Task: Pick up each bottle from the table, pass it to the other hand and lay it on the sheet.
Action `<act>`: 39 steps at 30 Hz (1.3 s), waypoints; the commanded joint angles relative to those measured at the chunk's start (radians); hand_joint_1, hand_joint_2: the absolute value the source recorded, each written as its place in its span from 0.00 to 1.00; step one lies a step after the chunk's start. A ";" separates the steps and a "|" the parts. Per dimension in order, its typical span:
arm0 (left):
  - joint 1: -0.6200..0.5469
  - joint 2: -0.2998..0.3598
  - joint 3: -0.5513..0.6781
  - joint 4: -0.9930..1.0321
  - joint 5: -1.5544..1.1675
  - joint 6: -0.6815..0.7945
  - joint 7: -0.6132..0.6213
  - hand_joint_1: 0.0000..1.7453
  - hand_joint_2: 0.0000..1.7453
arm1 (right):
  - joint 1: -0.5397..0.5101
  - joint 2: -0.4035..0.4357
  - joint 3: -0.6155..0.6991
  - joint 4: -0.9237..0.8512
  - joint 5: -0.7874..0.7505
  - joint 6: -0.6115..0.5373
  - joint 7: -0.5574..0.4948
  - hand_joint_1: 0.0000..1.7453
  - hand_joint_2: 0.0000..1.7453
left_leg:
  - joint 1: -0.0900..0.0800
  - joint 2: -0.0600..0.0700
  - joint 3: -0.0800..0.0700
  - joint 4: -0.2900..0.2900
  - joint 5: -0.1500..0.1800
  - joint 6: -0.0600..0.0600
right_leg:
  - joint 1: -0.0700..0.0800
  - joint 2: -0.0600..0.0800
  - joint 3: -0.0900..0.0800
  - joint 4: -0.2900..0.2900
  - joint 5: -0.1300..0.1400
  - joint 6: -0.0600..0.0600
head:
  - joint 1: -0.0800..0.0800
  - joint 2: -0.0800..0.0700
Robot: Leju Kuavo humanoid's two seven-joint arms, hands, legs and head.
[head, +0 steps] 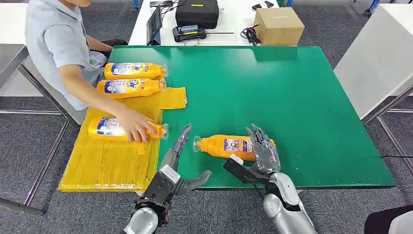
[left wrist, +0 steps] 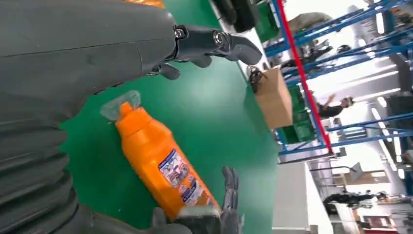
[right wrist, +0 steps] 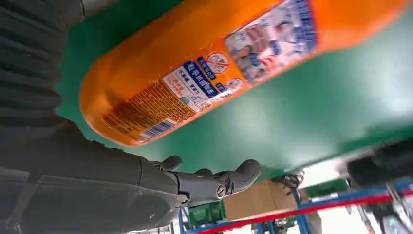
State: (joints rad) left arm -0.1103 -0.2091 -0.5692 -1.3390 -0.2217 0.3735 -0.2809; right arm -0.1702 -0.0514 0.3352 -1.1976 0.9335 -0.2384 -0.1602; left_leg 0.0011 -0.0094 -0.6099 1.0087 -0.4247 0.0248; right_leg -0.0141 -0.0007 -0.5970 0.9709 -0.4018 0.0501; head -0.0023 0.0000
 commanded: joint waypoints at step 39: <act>-0.036 0.014 -0.014 0.066 -0.047 -0.046 0.083 0.00 1.00 | -0.271 -0.202 0.295 0.231 -0.145 0.304 0.103 0.00 1.00 | 0.000 0.001 0.004 -0.001 -0.001 -0.001 | 0.000 0.001 0.003 -0.001 -0.001 -0.001 | 0.000 0.000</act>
State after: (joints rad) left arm -0.1103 -0.2193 -0.5703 -1.3359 -0.2621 0.3254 -0.2109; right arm -0.3411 -0.2110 0.5139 -1.0982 0.7954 0.0412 -0.0816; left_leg 0.0010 -0.0099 -0.6102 1.0089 -0.4246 0.0249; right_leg -0.0141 -0.0010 -0.5971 0.9710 -0.4018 0.0501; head -0.0019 0.0000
